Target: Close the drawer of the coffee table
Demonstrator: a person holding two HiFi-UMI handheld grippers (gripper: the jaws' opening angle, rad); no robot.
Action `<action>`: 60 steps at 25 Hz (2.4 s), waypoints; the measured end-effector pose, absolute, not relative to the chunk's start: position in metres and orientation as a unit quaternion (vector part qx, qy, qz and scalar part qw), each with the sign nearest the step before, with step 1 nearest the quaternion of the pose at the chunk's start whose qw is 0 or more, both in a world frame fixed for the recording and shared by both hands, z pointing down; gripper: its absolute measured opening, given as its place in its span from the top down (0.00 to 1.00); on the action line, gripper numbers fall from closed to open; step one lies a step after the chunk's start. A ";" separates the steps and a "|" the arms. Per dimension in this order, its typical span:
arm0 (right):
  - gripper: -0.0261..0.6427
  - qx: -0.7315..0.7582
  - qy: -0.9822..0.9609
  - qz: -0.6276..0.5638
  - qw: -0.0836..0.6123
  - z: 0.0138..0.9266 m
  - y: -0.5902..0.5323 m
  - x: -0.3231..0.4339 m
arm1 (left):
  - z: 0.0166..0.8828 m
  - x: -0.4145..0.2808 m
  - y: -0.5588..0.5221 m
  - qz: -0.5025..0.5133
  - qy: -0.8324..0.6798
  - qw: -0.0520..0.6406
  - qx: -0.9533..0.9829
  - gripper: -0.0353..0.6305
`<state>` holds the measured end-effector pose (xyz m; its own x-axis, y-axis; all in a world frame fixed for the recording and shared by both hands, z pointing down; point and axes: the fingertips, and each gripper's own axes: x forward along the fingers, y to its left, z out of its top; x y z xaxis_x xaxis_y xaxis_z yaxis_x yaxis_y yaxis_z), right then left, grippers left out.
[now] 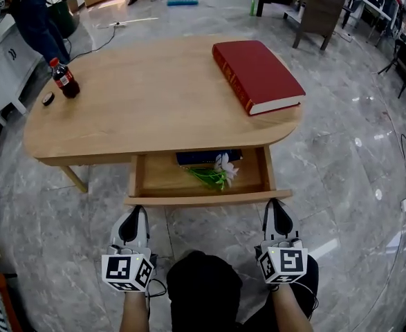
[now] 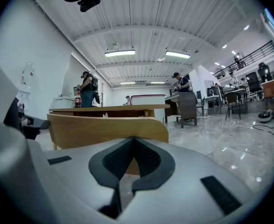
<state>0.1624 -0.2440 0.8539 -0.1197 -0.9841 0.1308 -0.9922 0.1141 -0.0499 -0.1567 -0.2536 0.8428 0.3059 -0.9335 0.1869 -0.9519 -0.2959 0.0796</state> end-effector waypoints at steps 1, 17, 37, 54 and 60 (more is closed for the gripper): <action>0.94 0.665 -0.744 0.059 0.031 0.852 -0.247 0.162 | 0.841 -0.157 -0.257 0.048 -0.587 0.086 0.804 0.93; 0.94 0.674 -0.735 0.070 0.032 0.845 -0.298 0.166 | 0.835 -0.154 -0.308 0.052 -0.574 0.095 0.812 0.93; 0.94 0.662 -0.745 0.073 0.045 0.842 -0.355 0.168 | 0.834 -0.153 -0.364 0.033 -0.583 0.107 0.805 0.93; 0.94 0.661 -0.746 0.073 0.030 0.842 -0.383 0.168 | 0.834 -0.153 -0.391 0.011 -0.600 0.110 0.793 0.93; 0.94 0.665 -0.742 0.079 0.024 0.843 -0.390 0.168 | 0.832 -0.153 -0.397 0.012 -0.600 0.110 0.792 0.93</action>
